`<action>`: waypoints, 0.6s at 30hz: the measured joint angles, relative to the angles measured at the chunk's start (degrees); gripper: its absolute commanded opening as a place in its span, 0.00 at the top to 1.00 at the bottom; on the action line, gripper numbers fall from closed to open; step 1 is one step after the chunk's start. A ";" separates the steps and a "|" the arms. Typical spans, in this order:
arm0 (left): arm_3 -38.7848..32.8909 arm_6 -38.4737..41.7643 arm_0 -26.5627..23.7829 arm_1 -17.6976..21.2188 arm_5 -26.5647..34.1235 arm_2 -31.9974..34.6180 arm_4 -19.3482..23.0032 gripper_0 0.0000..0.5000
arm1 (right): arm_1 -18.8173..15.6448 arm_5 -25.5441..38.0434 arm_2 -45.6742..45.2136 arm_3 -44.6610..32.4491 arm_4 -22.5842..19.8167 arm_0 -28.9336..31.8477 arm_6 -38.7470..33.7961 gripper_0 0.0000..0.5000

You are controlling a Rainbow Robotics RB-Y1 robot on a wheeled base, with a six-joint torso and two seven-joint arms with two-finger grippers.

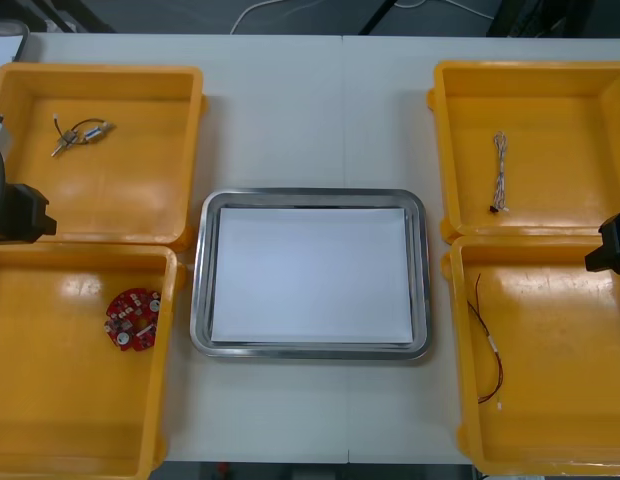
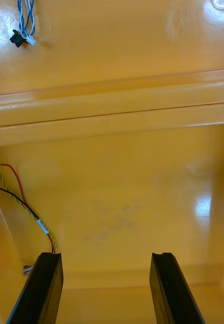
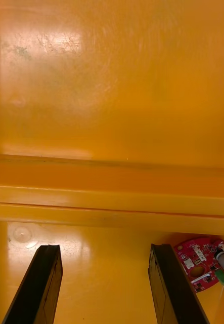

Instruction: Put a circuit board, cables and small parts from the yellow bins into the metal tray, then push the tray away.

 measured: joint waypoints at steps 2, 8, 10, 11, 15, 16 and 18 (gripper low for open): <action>0.00 0.00 0.00 0.00 0.00 0.00 0.00 0.00 | 0.00 0.00 0.00 0.00 0.00 0.00 0.00 0.00; 0.00 0.00 0.00 0.00 0.00 0.00 0.00 0.00 | 0.00 0.00 0.00 0.00 0.00 0.00 0.00 0.00; 0.00 0.00 0.00 0.00 0.00 0.00 0.00 0.00 | 0.00 0.00 0.00 0.00 0.00 0.00 0.00 0.00; 0.00 0.00 0.00 0.00 0.00 0.00 0.00 0.00 | 0.00 0.00 0.00 0.00 0.00 0.00 0.00 0.00; 0.00 0.00 0.00 0.00 0.00 0.00 0.00 0.00 | 0.00 0.00 0.00 0.00 0.00 0.00 0.00 0.00; 0.00 0.00 0.00 0.00 0.00 0.00 0.00 0.00 | 0.00 0.00 0.00 0.00 0.00 0.00 0.00 0.00; 0.00 0.00 0.00 0.00 0.00 0.00 0.00 0.00 | 0.00 0.00 0.00 0.00 0.00 0.00 0.00 0.00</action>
